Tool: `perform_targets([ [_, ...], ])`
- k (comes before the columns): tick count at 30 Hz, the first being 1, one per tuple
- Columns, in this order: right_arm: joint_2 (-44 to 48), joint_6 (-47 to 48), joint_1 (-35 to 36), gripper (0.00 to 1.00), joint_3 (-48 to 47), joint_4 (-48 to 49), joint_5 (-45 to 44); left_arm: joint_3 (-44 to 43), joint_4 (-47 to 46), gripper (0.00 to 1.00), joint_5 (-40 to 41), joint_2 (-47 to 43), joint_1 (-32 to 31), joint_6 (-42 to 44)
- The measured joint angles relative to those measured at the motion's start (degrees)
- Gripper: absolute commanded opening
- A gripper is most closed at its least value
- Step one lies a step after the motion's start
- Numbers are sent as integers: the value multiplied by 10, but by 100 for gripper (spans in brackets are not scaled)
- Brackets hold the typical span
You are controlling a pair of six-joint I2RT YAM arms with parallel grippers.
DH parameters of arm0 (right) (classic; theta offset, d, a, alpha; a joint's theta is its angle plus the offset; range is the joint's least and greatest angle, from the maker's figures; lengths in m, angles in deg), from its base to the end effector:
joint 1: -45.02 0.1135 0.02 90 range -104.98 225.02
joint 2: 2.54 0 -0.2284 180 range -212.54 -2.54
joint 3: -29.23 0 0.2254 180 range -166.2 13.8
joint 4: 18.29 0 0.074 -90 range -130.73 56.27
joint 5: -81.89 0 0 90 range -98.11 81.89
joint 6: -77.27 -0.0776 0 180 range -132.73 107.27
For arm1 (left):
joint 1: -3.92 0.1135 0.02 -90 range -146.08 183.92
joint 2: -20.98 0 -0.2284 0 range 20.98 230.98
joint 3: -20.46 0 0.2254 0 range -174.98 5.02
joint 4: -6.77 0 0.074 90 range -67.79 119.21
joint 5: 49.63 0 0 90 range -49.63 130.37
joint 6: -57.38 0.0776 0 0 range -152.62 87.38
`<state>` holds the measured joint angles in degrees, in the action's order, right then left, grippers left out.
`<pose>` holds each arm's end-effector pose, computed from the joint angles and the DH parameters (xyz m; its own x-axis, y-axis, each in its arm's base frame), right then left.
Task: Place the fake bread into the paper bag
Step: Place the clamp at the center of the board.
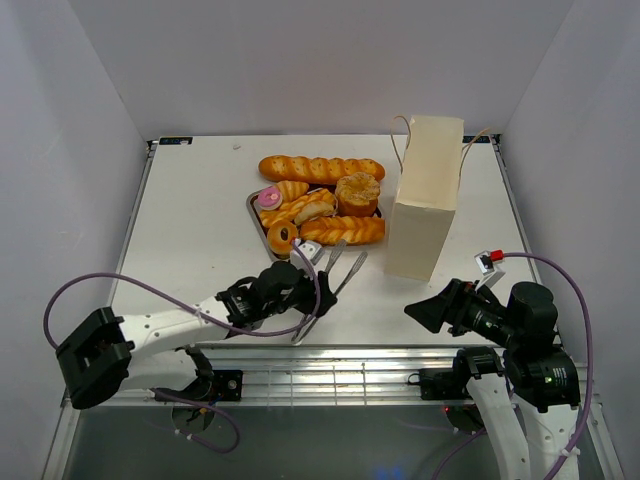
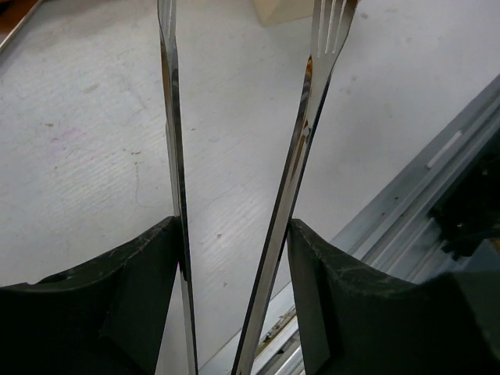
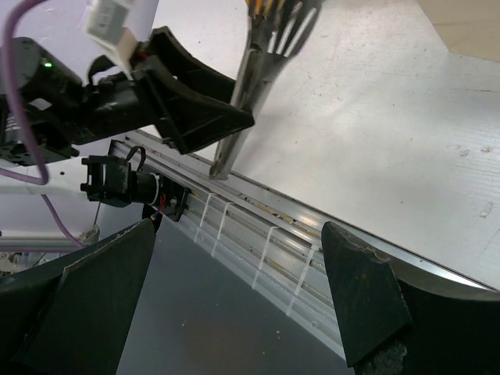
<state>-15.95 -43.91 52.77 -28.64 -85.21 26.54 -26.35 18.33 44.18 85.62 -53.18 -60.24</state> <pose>0.0793 0.0553 0.2717 -0.6508 0.3413 -0.6782 -0.3444 0.6634 0.6643 0.1503 -0.2228 0.1766 -0.6100 0.0913 -0.7871 0.5908 0.7143 -0.3750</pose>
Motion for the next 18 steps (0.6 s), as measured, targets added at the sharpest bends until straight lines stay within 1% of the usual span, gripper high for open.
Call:
perform_targets([
  [5, 0, 0, 0, 93, -2, 0, 0, 0, -16, 66, 27, 99, 0, 17],
  [8, 0, 1, 0, 93, -2, 0, 0, 0, -35, 71, 45, 142, 0, 27],
  [9, 0, 1, 0, 93, -2, 0, 0, 0, -41, 76, 50, 155, 0, 30],
  [11, 0, 1, 0, 93, -2, 0, -1, -1, -48, 81, 59, 175, 0, 35],
  [12, 0, 1, 0, 93, -2, 0, -1, -1, -51, 84, 63, 182, -1, 37],
  [15, 0, 1, 0, 93, -2, 0, -1, 3, -61, 87, 76, 183, -6, 36],
  [16, 0, 1, 0, 93, -2, 0, -2, 7, -69, 90, 80, 180, -8, 36],
  [18, 0, 1, 0, 93, -1, 0, -1, 19, -80, 90, 87, 171, -14, 33],
])
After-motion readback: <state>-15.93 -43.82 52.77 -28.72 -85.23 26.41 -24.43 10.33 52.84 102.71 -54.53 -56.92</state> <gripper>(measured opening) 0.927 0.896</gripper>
